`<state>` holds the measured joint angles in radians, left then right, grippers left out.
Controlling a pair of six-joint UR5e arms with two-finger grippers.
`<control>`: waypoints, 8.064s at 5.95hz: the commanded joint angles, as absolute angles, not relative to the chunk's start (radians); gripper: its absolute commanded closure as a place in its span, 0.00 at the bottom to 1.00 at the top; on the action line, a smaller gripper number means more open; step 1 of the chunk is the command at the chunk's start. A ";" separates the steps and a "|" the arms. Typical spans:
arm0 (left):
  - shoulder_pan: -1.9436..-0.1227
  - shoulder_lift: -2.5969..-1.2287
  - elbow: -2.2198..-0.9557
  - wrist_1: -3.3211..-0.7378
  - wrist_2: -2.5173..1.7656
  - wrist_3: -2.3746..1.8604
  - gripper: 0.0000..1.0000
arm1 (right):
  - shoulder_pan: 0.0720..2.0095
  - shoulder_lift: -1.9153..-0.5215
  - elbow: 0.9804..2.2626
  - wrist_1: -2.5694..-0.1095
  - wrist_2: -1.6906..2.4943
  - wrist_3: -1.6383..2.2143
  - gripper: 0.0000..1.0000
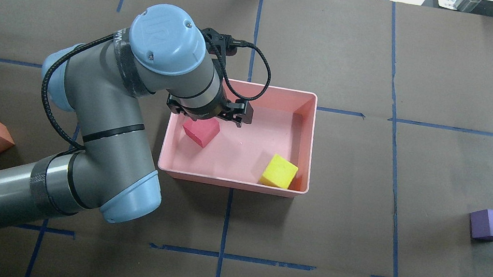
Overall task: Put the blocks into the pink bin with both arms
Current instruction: 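Carry the yellow cube into the bin while the right arm reaches the purple cube, then grasp the purple cube with the right gripper while the left gripper releases and lifts, then carry the purple cube into the bin while the left arm reaches the orange cube, then grasp the orange cube with the left gripper while the right gripper releases the purple cube, then carry the orange cube into the bin with the left gripper while the right arm withdraws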
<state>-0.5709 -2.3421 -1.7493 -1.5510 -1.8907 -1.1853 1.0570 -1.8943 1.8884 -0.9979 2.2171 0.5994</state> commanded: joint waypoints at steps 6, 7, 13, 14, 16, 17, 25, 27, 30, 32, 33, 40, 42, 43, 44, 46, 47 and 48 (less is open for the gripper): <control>-0.558 -2.333 -1.758 -1.551 -1.888 -1.184 0.00 | 0.839 -1.881 1.750 -0.854 2.092 0.756 0.20; -0.558 -2.333 -1.758 -1.551 -1.888 -1.184 0.00 | 0.839 -1.881 1.753 -0.854 2.095 0.758 0.62; -0.636 -2.105 -1.939 -1.551 -1.986 -0.808 0.00 | 0.818 -1.324 1.957 -1.475 2.111 1.024 0.75; -0.705 -2.021 -1.962 -1.565 -2.055 -0.672 0.00 | 0.774 -1.142 1.947 -1.675 2.100 1.078 0.75; -0.831 -1.851 -2.000 -1.581 -2.121 -0.435 0.00 | 0.695 -0.876 1.785 -1.740 2.028 1.272 0.76; -0.866 -1.768 -1.999 -1.648 -2.141 -0.369 0.00 | 0.663 -0.777 1.694 -1.736 1.999 1.329 0.75; -0.867 -1.377 -1.781 -2.262 -2.145 -0.233 0.00 | 0.612 -0.802 1.709 -1.733 1.911 1.318 0.00; -0.862 -1.379 -1.767 -2.263 -2.145 -0.250 0.00 | 0.612 -0.819 1.716 -1.733 1.911 1.318 0.00; -0.845 -1.393 -1.717 -2.264 -2.145 -0.278 0.03 | 0.612 -0.825 1.717 -1.732 1.913 1.316 0.00; -0.844 -1.402 -1.713 -2.260 -2.166 -0.278 0.35 | 0.615 -0.825 1.718 -1.732 1.913 1.315 0.00; -0.845 -1.414 -1.724 -2.253 -2.239 -0.278 0.59 | 0.633 -0.827 1.736 -1.733 1.919 1.283 0.00; -0.882 -1.944 -1.894 -1.715 -2.244 -0.688 0.57 | 1.021 -1.121 1.813 -1.733 2.155 0.627 0.00; -0.792 -2.139 -1.901 -1.550 -2.173 -0.897 0.56 | 1.162 -1.243 1.813 -1.733 2.250 0.366 0.00; -0.723 -2.193 -1.901 -1.546 -2.120 -1.016 0.54 | 1.243 -1.318 1.815 -1.733 2.269 0.198 0.00; -0.656 -2.244 -1.899 -1.510 -2.047 -1.108 0.54 | 1.303 -1.368 1.813 -1.741 2.269 0.067 0.00; -0.495 -2.302 -1.888 -1.453 -1.848 -1.217 0.00 | 1.333 -1.428 1.819 -1.730 2.275 0.000 0.00; -0.495 -2.292 -1.899 -1.451 -1.851 -1.209 0.00 | 1.347 -1.448 1.824 -1.730 2.276 -0.033 0.00; -0.500 -2.286 -1.904 -1.444 -1.855 -1.203 0.00 | 1.364 -1.463 1.822 -1.730 2.276 -0.066 0.00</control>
<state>-0.5026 -2.2906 -1.8984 -1.4503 -1.8589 -1.2040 1.3477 -1.4455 1.8219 -1.7307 2.2757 -0.0331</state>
